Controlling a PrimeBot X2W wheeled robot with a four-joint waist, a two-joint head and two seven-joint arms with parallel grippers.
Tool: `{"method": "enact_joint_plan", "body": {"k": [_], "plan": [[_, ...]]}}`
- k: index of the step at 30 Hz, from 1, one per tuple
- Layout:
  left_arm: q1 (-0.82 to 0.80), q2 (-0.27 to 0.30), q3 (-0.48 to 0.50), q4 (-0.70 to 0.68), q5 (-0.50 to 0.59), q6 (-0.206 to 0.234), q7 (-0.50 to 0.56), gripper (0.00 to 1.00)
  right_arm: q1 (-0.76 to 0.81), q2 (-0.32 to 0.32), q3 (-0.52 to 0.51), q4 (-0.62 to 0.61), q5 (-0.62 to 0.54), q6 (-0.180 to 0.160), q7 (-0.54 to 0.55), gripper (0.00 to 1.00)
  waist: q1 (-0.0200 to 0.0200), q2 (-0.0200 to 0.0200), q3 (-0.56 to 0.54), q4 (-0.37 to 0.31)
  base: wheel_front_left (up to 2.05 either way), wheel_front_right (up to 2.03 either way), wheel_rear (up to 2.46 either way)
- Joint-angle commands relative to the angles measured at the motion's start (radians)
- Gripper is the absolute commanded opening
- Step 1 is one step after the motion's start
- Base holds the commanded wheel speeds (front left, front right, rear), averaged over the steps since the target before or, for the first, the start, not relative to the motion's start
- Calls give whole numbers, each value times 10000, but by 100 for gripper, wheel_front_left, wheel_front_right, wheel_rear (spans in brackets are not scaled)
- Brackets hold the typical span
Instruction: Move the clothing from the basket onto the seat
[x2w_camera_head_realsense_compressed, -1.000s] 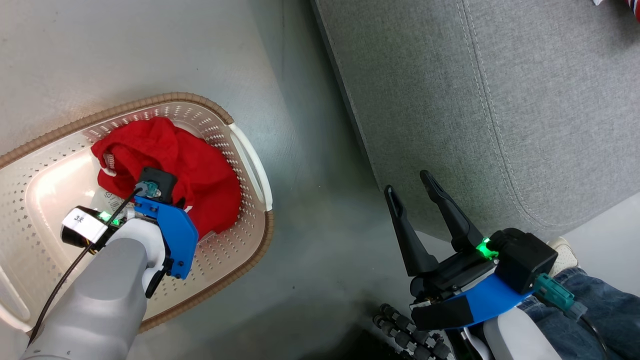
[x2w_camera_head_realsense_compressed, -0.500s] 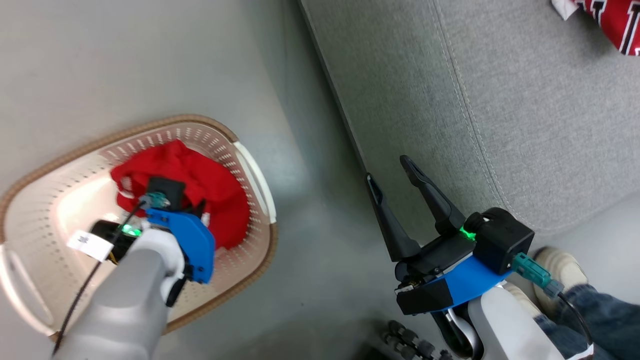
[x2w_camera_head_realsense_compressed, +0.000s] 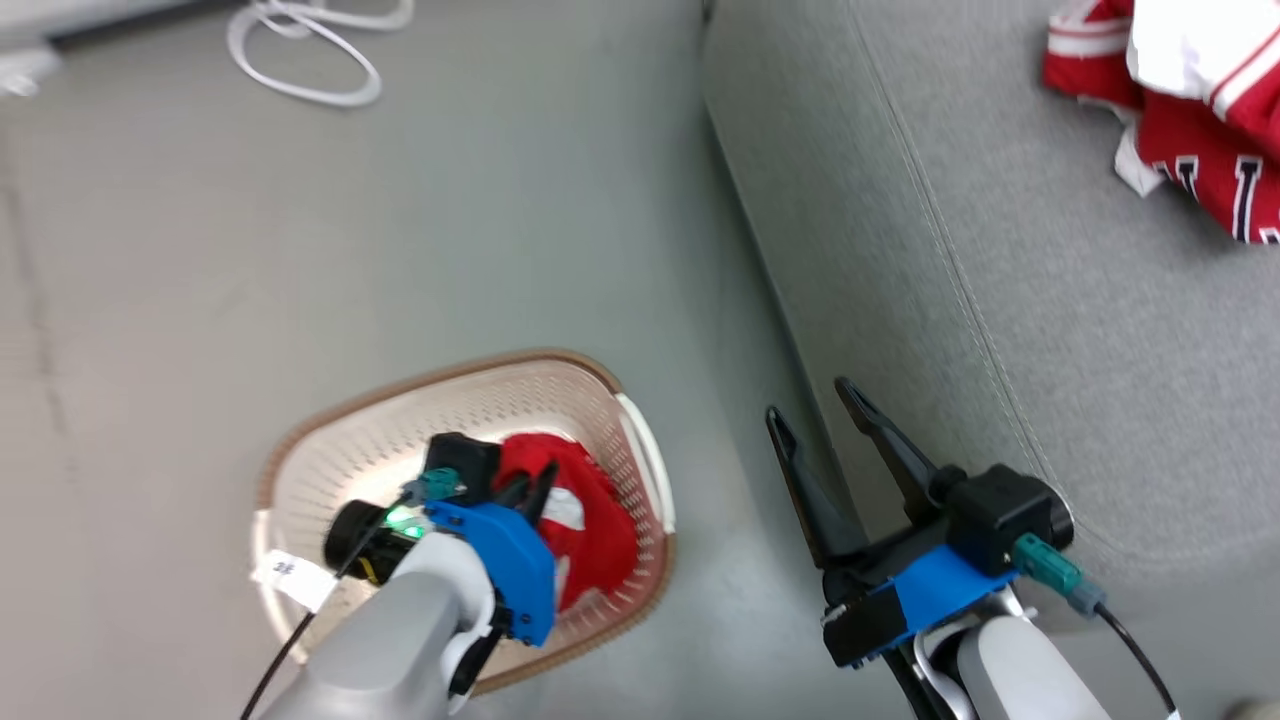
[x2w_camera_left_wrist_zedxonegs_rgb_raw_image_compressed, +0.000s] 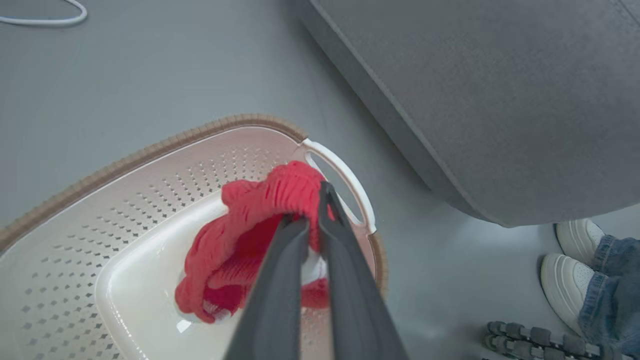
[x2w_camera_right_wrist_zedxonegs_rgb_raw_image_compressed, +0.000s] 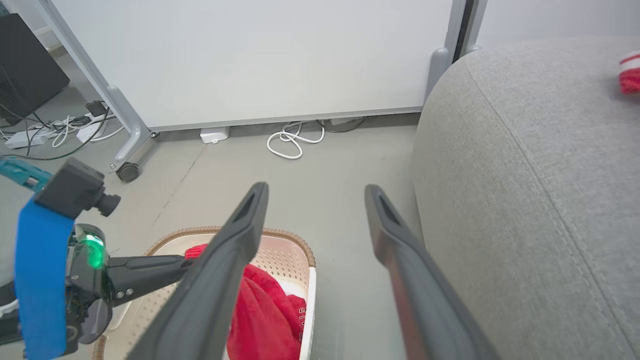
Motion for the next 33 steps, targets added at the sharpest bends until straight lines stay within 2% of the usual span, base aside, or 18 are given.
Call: {"method": "enact_joint_plan", "body": {"k": [1, 11, 17, 25, 33], "plan": [[112, -103, -162, -169, -111, -7, -99, 0, 238, -25, -72, 18, -89, 5, 106, 100, 3, 0, -1316, 1122, 0, 0, 0], [-252, -241, -1226, -1210, -625, -7, -120, 0, 1155, -29, -373, -270, -469, 5, 807, 100, 3, 0, -2982, 2230, 0, 0, 0], [-803, -245, -1651, -1850, -817, -7, -234, 0, 1557, -29, -523, -587, -466, 5, 1143, 100, 3, 0, -3586, 2742, 0, 0, 0], [-1811, -434, -1897, -2365, -982, -8, -206, 0, 1723, -29, -353, -842, -435, 5, 1442, 100, 3, 0, -3903, 3015, 0, 0, 0], [-2950, -669, -2002, -2412, -1044, -6, -174, 0, 1676, -29, -205, -808, -347, 5, 1572, 100, 3, 0, -3986, 2926, 0, 0, 0]]}}
